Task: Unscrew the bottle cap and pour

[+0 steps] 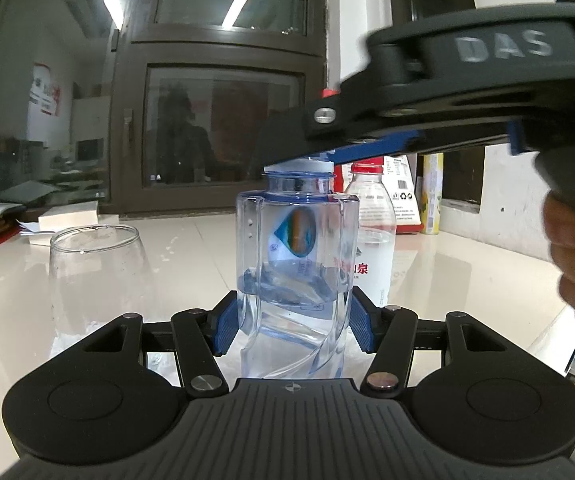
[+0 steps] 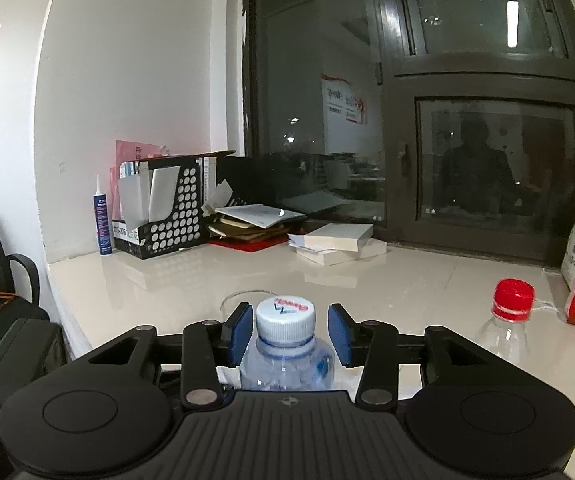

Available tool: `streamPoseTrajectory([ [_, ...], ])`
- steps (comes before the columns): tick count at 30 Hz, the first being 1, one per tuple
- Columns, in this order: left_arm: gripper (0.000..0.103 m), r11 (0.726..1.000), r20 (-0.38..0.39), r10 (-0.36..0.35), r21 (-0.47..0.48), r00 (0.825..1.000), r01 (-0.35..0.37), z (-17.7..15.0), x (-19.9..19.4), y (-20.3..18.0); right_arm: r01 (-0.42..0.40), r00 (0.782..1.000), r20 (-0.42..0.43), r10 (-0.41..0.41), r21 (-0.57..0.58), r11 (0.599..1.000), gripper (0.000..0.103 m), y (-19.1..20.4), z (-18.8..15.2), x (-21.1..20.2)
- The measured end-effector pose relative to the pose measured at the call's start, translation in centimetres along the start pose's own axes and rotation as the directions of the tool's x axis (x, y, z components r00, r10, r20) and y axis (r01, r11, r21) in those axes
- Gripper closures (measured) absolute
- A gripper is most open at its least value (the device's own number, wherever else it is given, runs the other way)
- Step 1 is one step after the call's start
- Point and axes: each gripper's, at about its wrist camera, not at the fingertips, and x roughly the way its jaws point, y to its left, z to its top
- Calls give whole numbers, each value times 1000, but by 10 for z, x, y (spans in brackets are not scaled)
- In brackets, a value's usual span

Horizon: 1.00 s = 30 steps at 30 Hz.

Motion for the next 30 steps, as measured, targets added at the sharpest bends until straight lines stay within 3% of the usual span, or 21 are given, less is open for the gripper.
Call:
streamPoseTrajectory([
  [14,45,1000,8,3,-7,1000,-3,1,-3,-4,20,1000,6,-20,25,999,53,-2,1,14],
  [30,46,1000,12,4,-7,1000,-4,-2,-10,-22,-38,999,-1,38,51,998,50,-19,-10,-5],
])
